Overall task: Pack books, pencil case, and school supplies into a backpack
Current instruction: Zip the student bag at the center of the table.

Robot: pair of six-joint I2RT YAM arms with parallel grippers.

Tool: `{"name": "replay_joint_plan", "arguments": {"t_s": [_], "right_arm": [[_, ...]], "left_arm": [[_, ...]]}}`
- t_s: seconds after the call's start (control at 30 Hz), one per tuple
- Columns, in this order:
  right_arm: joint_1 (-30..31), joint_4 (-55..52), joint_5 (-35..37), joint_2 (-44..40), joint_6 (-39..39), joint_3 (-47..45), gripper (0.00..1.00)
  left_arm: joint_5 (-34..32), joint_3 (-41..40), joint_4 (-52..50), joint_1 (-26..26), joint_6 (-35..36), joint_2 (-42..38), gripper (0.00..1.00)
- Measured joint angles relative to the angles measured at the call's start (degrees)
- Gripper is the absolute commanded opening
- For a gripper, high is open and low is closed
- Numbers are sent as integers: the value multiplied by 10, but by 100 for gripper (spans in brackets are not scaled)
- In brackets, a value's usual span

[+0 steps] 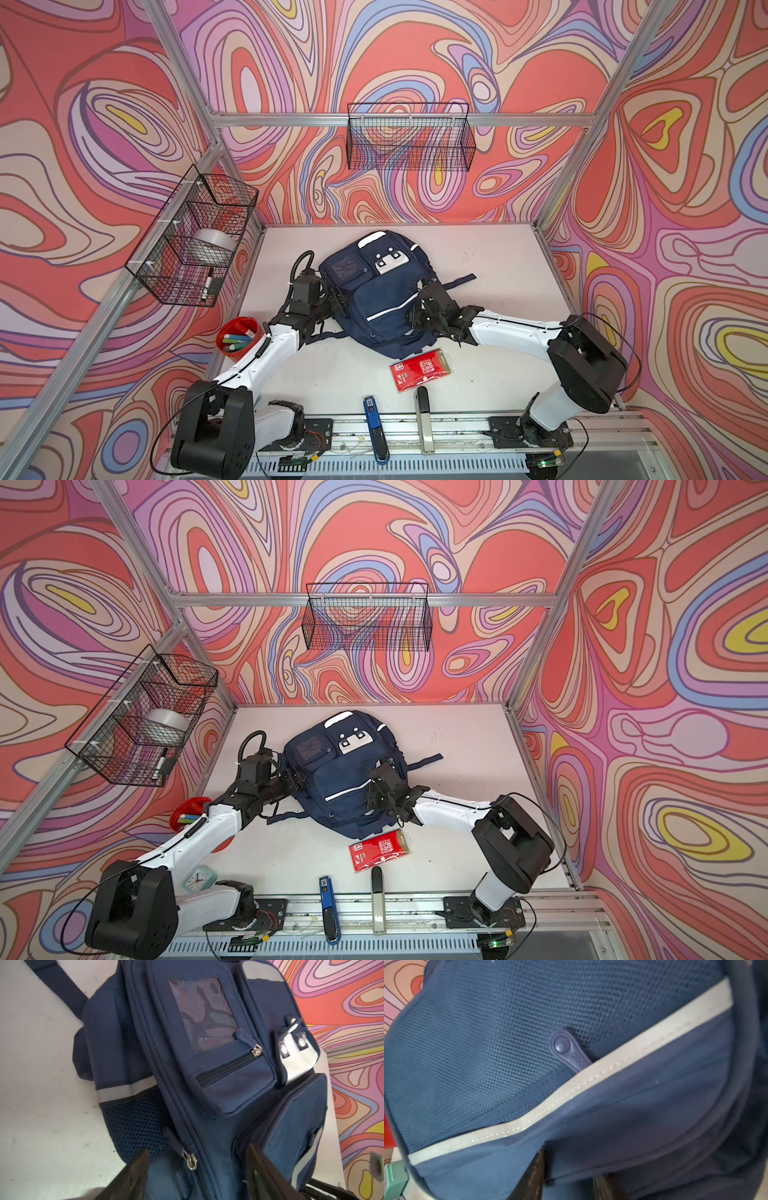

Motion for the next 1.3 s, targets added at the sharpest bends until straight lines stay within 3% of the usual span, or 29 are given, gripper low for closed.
{"name": "replay_joint_plan", "arguments": {"t_s": [0.13, 0.27, 0.4, 0.5, 0.67, 0.77, 0.9, 1.0, 1.03, 1.2, 1.3], "right_arm": [[5, -7, 3, -19, 1, -2, 34], [40, -50, 54, -36, -16, 26, 35], [89, -73, 99, -43, -29, 58, 35], [119, -82, 120, -38, -32, 77, 34], [157, -84, 135, -2, -32, 123, 37], [181, -71, 129, 24, -30, 149, 44], [201, -29, 103, 51, -15, 157, 46], [212, -7, 90, 64, -4, 157, 49], [217, -3, 89, 66, 0, 157, 52], [215, 45, 84, 50, 37, 108, 61], [166, 63, 67, 39, 62, 59, 62]], "left_arm": [[5, -9, 24, 12, -7, 22, 66], [31, -10, 76, 23, -20, 62, 59], [58, -14, 119, 23, -34, 90, 41], [73, -14, 136, 23, -38, 106, 42], [77, -18, 146, 24, -38, 110, 57], [76, -18, 158, 26, -40, 121, 67], [78, -19, 177, 27, -49, 129, 60], [83, -19, 181, 27, -52, 129, 36], [86, -19, 182, 28, -52, 129, 34], [104, -21, 201, 29, -71, 134, 38], [110, -34, 224, 26, -92, 140, 38]]}}
